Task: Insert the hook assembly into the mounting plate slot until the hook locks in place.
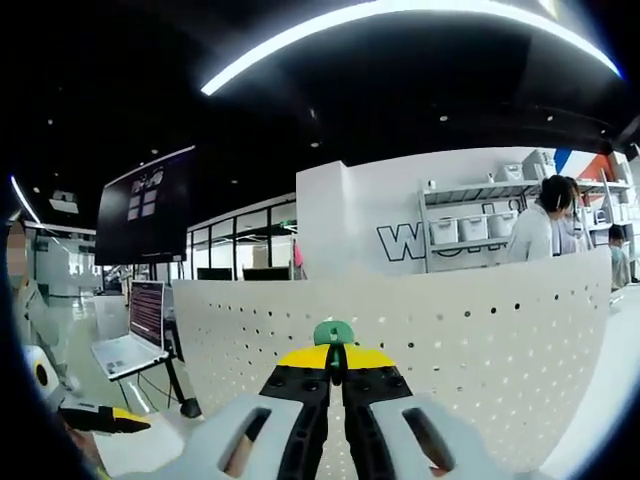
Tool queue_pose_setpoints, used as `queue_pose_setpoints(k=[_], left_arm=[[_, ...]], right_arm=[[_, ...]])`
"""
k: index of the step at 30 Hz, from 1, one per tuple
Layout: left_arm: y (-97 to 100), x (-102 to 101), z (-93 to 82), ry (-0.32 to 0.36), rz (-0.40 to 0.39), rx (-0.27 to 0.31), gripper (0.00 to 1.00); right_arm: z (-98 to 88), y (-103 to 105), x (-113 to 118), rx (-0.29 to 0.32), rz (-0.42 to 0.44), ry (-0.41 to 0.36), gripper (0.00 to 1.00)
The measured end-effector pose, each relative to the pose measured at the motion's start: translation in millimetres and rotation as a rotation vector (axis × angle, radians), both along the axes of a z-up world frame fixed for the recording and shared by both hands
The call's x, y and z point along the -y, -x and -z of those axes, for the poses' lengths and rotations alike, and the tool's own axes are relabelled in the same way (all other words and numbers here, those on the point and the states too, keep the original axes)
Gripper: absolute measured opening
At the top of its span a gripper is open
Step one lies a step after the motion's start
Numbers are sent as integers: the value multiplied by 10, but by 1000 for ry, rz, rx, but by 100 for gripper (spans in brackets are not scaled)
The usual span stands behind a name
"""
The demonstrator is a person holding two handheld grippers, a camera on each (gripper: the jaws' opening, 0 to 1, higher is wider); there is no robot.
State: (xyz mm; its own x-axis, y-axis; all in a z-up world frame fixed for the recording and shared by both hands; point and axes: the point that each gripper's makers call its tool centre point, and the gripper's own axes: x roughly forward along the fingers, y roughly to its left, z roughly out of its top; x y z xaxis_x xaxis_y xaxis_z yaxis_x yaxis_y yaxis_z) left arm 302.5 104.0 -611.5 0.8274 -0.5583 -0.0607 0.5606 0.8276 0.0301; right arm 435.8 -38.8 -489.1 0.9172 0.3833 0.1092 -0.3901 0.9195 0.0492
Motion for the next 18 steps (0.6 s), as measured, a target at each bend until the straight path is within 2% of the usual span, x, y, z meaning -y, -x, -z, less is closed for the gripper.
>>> queue_pose_setpoints(k=[9, 18], left_arm=[[16, -112, 49, 15, -31, -6, 75], [39, -143, 76, 41, -46, -7, 76]], right_arm=[[-48, -154, -15, 11, 24, 8, 1], [-72, -274, -61, 20, 37, 16, 1]])
